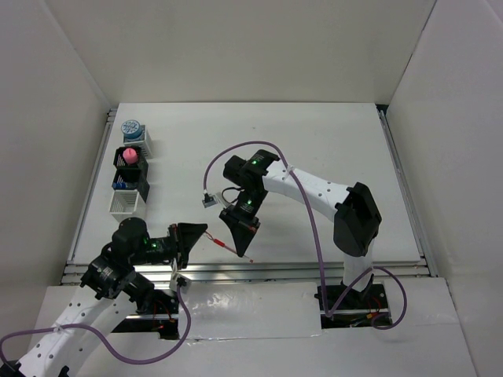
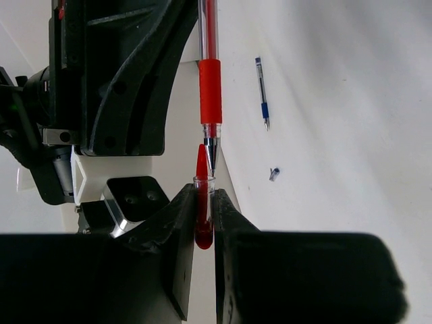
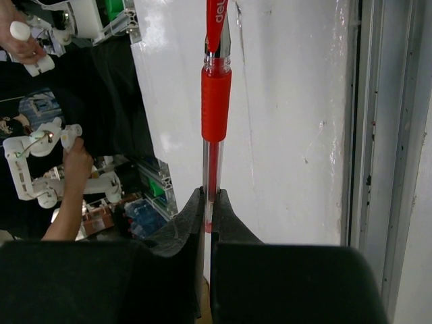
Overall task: Sort the stationery into containers
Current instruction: Close the pen cap on the pen.
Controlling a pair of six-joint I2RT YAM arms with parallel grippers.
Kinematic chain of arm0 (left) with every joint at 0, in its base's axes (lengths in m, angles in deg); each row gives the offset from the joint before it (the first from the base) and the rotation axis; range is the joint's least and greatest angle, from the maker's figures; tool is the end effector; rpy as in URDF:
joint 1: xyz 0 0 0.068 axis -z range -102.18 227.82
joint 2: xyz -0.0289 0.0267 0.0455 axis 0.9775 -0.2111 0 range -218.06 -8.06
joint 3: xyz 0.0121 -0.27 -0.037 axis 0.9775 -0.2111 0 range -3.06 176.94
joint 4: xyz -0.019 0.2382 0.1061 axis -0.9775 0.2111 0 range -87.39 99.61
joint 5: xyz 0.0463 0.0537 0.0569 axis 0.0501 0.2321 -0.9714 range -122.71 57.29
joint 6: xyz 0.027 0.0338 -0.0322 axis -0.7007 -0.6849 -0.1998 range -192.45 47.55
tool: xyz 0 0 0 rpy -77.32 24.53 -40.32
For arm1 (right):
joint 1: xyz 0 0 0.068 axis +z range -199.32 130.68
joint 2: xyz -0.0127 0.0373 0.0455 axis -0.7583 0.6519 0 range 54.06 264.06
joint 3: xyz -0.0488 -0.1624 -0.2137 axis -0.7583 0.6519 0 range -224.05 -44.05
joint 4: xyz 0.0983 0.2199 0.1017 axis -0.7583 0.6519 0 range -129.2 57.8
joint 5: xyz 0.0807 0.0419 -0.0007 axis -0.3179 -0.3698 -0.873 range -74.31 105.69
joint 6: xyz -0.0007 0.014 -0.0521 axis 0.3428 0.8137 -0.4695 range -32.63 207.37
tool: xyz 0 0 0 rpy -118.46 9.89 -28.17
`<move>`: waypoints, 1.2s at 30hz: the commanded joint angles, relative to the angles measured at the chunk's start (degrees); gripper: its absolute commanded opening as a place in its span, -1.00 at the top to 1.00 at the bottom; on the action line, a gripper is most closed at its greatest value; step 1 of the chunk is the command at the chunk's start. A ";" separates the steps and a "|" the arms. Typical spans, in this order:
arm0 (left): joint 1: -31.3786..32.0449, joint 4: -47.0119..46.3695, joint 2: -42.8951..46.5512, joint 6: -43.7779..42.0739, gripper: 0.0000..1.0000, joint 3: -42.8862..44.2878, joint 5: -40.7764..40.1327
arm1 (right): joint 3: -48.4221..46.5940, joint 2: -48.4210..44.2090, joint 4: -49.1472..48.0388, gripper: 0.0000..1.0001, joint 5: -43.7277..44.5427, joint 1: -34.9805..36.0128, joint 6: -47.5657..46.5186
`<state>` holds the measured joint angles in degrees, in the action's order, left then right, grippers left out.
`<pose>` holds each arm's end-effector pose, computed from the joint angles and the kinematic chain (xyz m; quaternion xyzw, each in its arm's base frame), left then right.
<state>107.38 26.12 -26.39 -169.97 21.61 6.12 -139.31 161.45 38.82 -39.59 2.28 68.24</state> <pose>0.0790 -0.0705 0.2532 0.7673 0.1615 0.0911 0.6138 0.1950 0.2931 0.2783 0.5122 -0.7228 -0.4451 0.1308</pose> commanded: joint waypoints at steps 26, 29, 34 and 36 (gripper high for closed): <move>0.41 4.53 -9.09 7.25 1.00 9.70 4.41 | -8.09 3.26 1.17 1.00 0.00 -1.76 3.58; 0.41 7.77 -9.97 5.06 1.00 10.05 4.68 | -9.67 3.87 1.17 1.00 -1.05 -3.69 4.54; 0.32 11.39 -13.30 3.12 1.00 12.51 5.38 | -11.69 4.84 2.05 1.00 -3.42 -6.15 4.55; 0.32 11.12 -14.45 4.96 1.00 13.56 6.08 | -12.22 5.28 2.23 1.00 -3.86 -6.15 4.37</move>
<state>106.87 34.71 -39.59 -165.20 32.38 4.17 -147.70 165.71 41.07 -42.02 -2.60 71.91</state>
